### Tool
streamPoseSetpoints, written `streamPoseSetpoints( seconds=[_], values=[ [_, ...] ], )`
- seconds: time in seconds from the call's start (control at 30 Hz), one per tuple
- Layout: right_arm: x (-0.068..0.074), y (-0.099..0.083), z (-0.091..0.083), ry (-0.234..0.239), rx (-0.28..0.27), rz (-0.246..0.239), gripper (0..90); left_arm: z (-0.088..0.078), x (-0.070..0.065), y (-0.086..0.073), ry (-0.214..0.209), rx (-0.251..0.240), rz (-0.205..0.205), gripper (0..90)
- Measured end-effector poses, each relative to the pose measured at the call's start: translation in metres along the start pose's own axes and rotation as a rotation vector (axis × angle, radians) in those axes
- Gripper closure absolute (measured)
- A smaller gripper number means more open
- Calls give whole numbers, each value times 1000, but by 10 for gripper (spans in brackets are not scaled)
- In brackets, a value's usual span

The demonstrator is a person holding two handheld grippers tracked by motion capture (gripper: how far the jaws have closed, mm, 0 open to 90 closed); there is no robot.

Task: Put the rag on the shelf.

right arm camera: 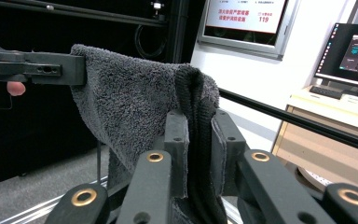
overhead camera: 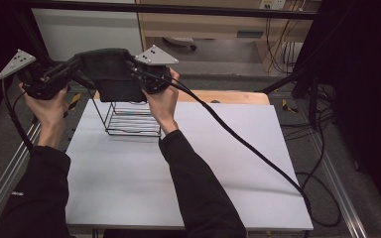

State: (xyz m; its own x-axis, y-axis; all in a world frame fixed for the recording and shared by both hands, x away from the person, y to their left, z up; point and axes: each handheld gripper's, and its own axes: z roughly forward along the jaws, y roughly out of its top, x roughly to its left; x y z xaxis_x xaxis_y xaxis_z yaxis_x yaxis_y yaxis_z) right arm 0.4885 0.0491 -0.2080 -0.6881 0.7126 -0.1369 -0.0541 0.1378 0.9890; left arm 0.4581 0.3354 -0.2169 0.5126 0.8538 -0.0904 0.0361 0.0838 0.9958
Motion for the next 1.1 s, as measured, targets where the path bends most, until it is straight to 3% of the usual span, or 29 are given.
streamPoseSetpoints(
  seconds=[0.33,0.47,0.8,1.1],
  values=[
    [8,-18,-6,17,19,4,790,-11,-4,-27,10,19,25,823],
    [11,-23,-8,19,28,-3,788,-14,-4,-36,6,32,13,821],
    [15,-40,-14,49,92,45,763,-20,-6,-54,2,100,-35,791],
    [19,-48,-18,65,160,46,674,-25,-11,-60,26,186,-31,714]
  ],
)
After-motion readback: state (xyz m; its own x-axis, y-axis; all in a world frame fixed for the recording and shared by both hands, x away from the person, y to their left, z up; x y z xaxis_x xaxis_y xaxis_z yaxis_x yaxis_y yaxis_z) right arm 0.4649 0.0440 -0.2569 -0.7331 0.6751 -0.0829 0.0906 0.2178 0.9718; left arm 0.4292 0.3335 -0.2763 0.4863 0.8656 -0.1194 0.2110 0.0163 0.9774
